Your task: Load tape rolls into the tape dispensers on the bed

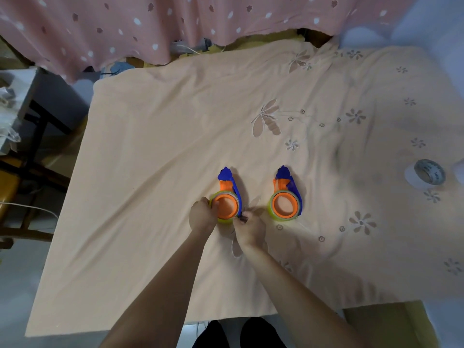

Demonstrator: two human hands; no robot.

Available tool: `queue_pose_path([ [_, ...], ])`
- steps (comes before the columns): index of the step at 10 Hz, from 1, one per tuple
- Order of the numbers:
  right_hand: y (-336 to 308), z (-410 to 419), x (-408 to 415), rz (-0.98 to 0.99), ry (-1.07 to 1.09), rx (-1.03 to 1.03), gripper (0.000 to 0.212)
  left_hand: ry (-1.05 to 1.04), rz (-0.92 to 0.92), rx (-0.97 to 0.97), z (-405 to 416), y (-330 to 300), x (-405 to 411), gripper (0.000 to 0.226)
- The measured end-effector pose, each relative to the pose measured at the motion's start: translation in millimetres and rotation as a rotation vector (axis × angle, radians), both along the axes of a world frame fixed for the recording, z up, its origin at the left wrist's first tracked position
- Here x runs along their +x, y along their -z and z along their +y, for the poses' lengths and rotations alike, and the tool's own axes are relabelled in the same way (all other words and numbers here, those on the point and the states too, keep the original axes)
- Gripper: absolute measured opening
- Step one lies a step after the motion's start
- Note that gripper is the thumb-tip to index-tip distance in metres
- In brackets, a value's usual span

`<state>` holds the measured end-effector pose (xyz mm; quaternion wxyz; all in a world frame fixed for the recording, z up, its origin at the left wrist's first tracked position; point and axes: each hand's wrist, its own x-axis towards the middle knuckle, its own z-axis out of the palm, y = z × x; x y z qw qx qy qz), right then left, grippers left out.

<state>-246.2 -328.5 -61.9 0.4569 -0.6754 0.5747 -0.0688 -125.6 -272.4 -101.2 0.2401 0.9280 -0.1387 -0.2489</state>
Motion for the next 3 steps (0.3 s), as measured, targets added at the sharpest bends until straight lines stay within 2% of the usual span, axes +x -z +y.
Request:
queue_pose_path([
  [3,-26,-10,-22,-0.006,-0.04,0.074,0.016,-0.141,0.146,-0.037,19,-4,-2,0.042],
])
